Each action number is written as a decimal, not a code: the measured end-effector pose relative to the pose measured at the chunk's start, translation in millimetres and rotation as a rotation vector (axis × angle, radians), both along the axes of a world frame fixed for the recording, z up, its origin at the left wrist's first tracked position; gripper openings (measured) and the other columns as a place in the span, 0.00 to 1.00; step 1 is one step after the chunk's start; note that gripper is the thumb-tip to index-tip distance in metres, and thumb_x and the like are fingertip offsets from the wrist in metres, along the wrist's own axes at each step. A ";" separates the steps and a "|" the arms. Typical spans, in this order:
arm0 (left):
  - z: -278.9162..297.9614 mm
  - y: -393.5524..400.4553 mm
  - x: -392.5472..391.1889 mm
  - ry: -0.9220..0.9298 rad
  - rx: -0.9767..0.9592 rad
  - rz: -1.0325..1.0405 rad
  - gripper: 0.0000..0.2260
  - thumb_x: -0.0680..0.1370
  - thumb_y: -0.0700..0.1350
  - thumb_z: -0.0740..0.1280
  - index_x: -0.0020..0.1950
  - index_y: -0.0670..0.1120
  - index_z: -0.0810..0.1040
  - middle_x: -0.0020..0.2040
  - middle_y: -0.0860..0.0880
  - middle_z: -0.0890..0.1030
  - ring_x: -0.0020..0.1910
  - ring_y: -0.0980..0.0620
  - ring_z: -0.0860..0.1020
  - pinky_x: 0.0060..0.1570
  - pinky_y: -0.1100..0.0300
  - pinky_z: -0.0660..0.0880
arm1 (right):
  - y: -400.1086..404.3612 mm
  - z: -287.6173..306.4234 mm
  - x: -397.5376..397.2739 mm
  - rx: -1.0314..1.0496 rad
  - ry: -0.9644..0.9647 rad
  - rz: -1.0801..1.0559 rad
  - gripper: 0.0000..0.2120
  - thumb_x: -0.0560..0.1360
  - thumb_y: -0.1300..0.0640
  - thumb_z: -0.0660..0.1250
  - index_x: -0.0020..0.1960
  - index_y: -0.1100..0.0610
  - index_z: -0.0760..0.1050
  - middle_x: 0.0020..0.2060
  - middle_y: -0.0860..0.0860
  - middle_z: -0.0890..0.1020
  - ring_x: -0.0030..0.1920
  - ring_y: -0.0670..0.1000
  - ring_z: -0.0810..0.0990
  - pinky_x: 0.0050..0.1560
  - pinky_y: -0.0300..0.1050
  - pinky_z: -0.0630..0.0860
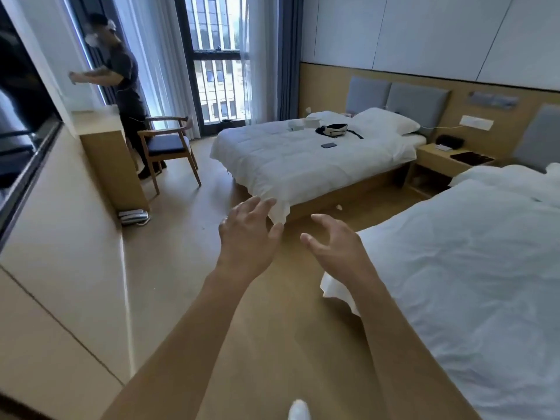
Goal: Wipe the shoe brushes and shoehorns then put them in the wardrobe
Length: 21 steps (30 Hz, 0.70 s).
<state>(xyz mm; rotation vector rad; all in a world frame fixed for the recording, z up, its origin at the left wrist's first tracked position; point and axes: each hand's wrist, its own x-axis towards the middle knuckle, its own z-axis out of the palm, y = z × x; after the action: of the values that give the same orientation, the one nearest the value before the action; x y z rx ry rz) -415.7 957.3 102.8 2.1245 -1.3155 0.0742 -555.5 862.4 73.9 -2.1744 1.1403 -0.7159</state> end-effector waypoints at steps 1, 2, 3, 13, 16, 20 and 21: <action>-1.9 -14.5 10.1 -0.002 0.004 -0.011 0.21 0.79 0.52 0.64 0.72 0.54 0.69 0.73 0.52 0.68 0.72 0.47 0.65 0.68 0.47 0.61 | -14.2 -3.6 9.3 0.009 -0.009 -0.011 0.24 0.78 0.45 0.67 0.72 0.47 0.70 0.68 0.48 0.74 0.68 0.49 0.72 0.59 0.38 0.63; -3.6 -29.9 20.4 0.001 0.006 -0.019 0.21 0.79 0.52 0.64 0.72 0.54 0.69 0.73 0.52 0.68 0.72 0.47 0.65 0.68 0.48 0.61 | -29.3 -6.8 19.0 0.017 -0.018 -0.020 0.23 0.77 0.45 0.68 0.71 0.47 0.71 0.68 0.48 0.75 0.68 0.49 0.72 0.58 0.38 0.63; -4.8 -46.1 31.2 0.003 0.007 -0.024 0.21 0.79 0.52 0.64 0.72 0.54 0.69 0.73 0.52 0.68 0.72 0.47 0.65 0.68 0.48 0.60 | -45.2 -9.8 29.3 0.023 -0.026 -0.027 0.23 0.77 0.45 0.68 0.71 0.47 0.71 0.67 0.48 0.75 0.67 0.49 0.72 0.58 0.38 0.63; 11.1 -239.9 157.9 -0.027 0.025 0.021 0.22 0.79 0.53 0.63 0.73 0.54 0.68 0.74 0.52 0.67 0.74 0.46 0.63 0.71 0.45 0.59 | -236.4 -9.3 153.2 0.094 -0.045 -0.003 0.26 0.78 0.44 0.67 0.73 0.47 0.69 0.69 0.49 0.73 0.65 0.47 0.72 0.56 0.37 0.63; 18.6 -296.2 181.3 -0.023 0.007 0.012 0.22 0.79 0.53 0.63 0.73 0.54 0.68 0.74 0.51 0.68 0.73 0.45 0.64 0.70 0.46 0.59 | -290.9 -1.6 176.9 0.090 -0.060 -0.021 0.26 0.78 0.45 0.68 0.74 0.48 0.69 0.71 0.50 0.72 0.71 0.50 0.69 0.59 0.37 0.62; 15.4 -364.0 204.3 -0.001 0.021 -0.039 0.22 0.79 0.53 0.63 0.74 0.54 0.67 0.74 0.51 0.67 0.74 0.45 0.63 0.72 0.45 0.57 | -351.1 -3.9 196.0 0.084 -0.059 -0.051 0.26 0.78 0.45 0.67 0.73 0.48 0.68 0.72 0.49 0.71 0.72 0.50 0.69 0.62 0.39 0.64; 13.7 -382.0 209.4 0.004 0.025 -0.060 0.22 0.80 0.53 0.63 0.74 0.54 0.67 0.74 0.51 0.67 0.74 0.45 0.63 0.72 0.45 0.57 | -367.1 -6.2 199.5 0.087 -0.054 -0.070 0.26 0.78 0.44 0.67 0.73 0.48 0.68 0.72 0.49 0.71 0.72 0.50 0.69 0.63 0.40 0.65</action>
<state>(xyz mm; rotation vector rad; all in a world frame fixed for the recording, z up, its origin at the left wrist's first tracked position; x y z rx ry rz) -206.3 575.3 116.5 2.1034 -1.3829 0.0283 -356.0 495.3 67.7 -2.0401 1.2020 -0.7362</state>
